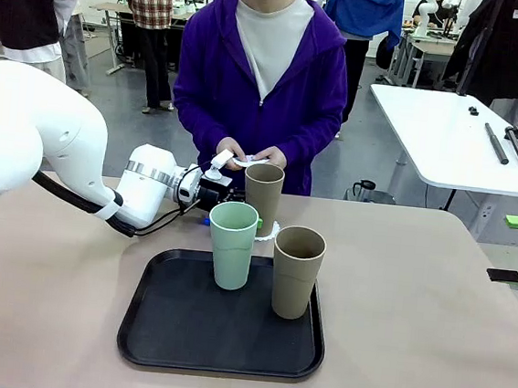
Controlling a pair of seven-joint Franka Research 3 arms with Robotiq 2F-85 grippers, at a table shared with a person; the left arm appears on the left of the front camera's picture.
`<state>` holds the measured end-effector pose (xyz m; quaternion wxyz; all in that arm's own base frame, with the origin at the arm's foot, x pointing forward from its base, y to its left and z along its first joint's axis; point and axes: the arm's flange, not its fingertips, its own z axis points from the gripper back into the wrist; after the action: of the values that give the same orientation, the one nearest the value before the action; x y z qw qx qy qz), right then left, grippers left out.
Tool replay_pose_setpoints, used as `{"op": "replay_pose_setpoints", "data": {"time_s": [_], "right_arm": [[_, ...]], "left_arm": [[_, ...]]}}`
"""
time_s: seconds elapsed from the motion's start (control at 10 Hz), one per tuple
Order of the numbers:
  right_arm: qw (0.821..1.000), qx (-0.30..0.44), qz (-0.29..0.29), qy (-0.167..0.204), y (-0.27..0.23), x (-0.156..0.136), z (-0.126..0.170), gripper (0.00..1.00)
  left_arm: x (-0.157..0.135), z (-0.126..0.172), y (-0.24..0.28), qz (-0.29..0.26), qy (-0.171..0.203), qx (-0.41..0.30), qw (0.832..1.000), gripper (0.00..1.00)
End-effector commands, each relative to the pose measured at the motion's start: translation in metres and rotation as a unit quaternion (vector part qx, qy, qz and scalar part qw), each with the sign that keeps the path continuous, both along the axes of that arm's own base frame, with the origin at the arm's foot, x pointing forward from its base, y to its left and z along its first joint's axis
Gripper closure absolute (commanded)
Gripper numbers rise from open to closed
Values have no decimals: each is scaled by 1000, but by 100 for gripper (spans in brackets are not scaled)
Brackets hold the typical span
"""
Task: Place coasters on the table and set cups on them.
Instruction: Pick up one Reusable plastic cup and place it on a coaster set by the human.
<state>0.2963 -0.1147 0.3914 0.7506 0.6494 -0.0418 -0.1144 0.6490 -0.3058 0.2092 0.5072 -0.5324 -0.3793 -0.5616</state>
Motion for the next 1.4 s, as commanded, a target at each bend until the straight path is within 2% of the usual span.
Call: {"op": "replay_pose_setpoints", "data": {"time_s": [0.0,0.8,1.3], "right_arm": [[1000,1,-2,6,0,0,0,0],[1000,1,-2,6,0,0,0,0],[1000,1,-2,6,0,0,0,0]], "left_arm": [[3,6,0,-4,-1,19,1000,0],[3,14,6,-29,20,50,998,0],[10,18,16,-16,4,64,998,0]]}}
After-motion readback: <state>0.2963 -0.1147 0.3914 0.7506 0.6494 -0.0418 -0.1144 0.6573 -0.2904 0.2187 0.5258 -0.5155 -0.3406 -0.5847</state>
